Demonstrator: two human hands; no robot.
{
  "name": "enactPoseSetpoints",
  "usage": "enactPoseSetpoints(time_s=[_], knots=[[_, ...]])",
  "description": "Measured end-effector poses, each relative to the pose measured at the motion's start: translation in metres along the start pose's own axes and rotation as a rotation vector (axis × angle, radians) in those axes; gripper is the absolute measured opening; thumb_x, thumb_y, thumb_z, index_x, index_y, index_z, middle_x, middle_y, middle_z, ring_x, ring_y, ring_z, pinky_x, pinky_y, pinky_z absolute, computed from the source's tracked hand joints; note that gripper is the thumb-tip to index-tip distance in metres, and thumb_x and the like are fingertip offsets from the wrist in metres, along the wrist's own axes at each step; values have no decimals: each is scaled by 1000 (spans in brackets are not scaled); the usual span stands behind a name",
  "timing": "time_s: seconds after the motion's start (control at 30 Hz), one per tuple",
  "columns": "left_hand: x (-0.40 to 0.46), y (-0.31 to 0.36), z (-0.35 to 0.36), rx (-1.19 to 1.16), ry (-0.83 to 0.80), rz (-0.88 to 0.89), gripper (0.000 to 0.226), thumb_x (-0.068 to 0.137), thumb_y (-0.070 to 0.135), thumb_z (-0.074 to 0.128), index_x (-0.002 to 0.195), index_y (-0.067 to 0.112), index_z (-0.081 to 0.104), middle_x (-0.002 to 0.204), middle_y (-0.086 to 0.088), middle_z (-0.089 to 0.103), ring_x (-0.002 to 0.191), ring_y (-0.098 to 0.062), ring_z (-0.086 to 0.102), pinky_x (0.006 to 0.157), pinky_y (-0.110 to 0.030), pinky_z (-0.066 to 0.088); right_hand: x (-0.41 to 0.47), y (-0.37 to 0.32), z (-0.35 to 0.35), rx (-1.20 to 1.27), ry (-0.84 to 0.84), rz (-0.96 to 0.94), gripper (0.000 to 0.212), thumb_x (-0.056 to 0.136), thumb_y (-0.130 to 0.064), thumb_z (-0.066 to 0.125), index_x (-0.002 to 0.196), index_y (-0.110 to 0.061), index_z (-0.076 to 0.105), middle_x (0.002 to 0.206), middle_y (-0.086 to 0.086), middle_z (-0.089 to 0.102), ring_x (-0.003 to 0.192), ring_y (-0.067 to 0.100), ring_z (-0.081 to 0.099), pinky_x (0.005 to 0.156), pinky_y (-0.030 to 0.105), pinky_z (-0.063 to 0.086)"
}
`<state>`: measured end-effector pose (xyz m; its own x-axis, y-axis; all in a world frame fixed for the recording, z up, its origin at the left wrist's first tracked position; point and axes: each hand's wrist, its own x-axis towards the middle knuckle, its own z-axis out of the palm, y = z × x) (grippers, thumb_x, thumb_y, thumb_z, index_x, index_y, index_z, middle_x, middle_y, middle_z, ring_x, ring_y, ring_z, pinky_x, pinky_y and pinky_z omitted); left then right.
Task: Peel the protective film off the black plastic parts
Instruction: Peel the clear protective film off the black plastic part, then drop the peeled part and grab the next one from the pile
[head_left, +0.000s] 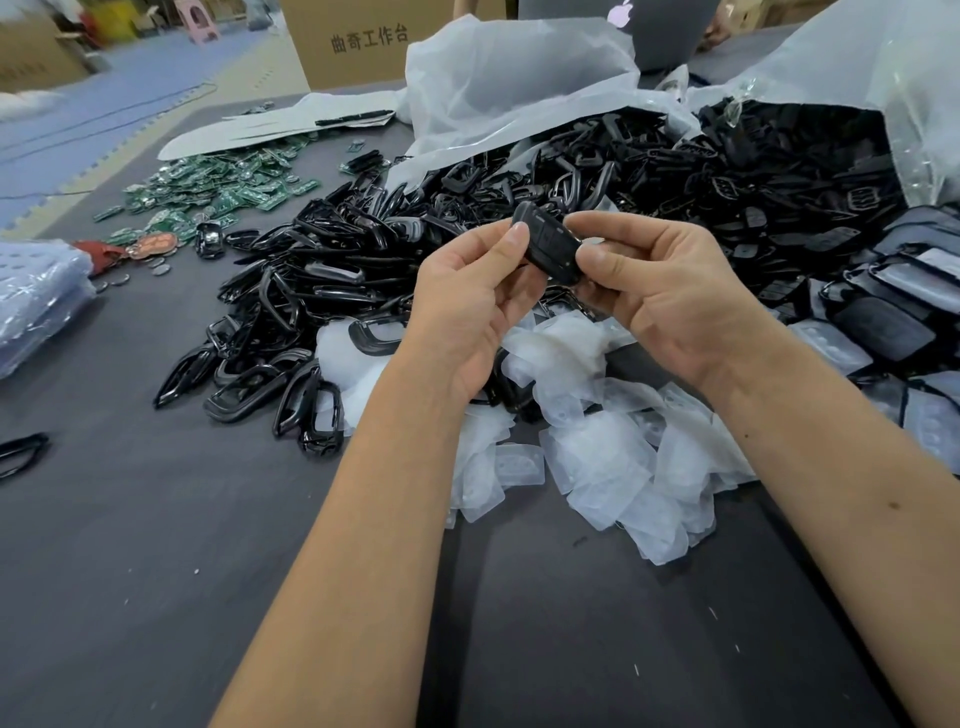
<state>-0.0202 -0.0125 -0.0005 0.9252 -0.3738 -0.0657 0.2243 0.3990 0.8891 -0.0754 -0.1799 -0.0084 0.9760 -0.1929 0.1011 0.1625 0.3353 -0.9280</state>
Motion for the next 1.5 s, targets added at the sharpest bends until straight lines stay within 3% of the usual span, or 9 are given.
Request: enactPoseSetpoints(time_s=[0.2, 0.47, 0.67, 0.77, 1.0, 1.1, 1.2, 1.3, 1.5], knots=[[0, -5, -2, 135, 56, 42, 14, 98, 2, 66, 106, 8, 74, 93, -9, 77, 80, -15, 68, 72, -25, 60, 0, 3, -1, -45, 21, 95, 37, 90, 12, 65, 124, -3, 68, 93, 7, 77, 87, 17, 75, 77, 24, 58], [-5, 1, -2, 188, -91, 93, 18, 100, 1, 61, 114, 4, 72, 96, -7, 79, 84, -13, 74, 80, -28, 60, -8, -9, -10, -93, -92, -10, 48, 76, 5, 74, 122, -6, 70, 91, 6, 77, 94, 23, 75, 91, 36, 61], [-18, -1, 27, 760, -174, 430, 26, 86, -5, 76, 85, 22, 73, 83, -1, 76, 80, -17, 72, 83, -40, 60, -28, -56, -34, -904, -100, -260, 45, 81, 17, 74, 96, -26, 79, 86, -6, 78, 86, 7, 74, 85, 23, 60], [-21, -14, 62, 963, -223, 558, 20, 80, -7, 76, 82, 13, 77, 79, 1, 75, 78, -16, 72, 78, -36, 59, -42, -73, -54, -1177, 0, -335, 43, 79, 13, 76, 85, -29, 76, 80, -13, 74, 79, 2, 73, 75, 16, 58], [-33, -69, 136, 1388, -335, 723, 13, 78, -4, 62, 82, 5, 71, 75, -8, 65, 78, -34, 61, 62, -40, 38, -70, -91, -97, -1678, 193, -201, 36, 75, 7, 69, 87, -23, 83, 87, 10, 72, 75, 21, 53, 72, 26, 36], [-39, -85, 150, 1538, -358, 779, 9, 93, 11, 63, 92, 10, 72, 91, -8, 66, 91, -31, 59, 66, -34, 27, -75, -96, -107, -1755, 130, -139, 35, 76, 3, 67, 88, -24, 85, 90, 8, 76, 82, 30, 61, 72, 27, 36], [-40, -92, 152, 1552, -419, 742, 29, 105, 33, 55, 97, 12, 73, 85, 0, 59, 89, -22, 47, 77, -33, 40, -77, -99, -110, -1769, 88, -118, 35, 76, 3, 65, 86, -25, 85, 88, 2, 77, 78, 21, 57, 71, 28, 41], [-40, -88, 144, 1414, -401, 708, 34, 105, 33, 56, 91, 7, 74, 83, -3, 63, 85, -22, 47, 81, -39, 43, -76, -101, -106, -1744, 95, -93, 38, 77, 4, 63, 82, -27, 84, 81, -5, 74, 76, 19, 59, 72, 31, 49], [-26, -64, 108, 1401, -74, 673, 28, 100, 26, 62, 87, 5, 75, 88, -10, 71, 88, -29, 60, 82, -42, 45, -60, -93, -77, -1626, 199, -231, 38, 79, 4, 57, 84, -24, 83, 87, 4, 78, 86, 28, 69, 84, 33, 55]])
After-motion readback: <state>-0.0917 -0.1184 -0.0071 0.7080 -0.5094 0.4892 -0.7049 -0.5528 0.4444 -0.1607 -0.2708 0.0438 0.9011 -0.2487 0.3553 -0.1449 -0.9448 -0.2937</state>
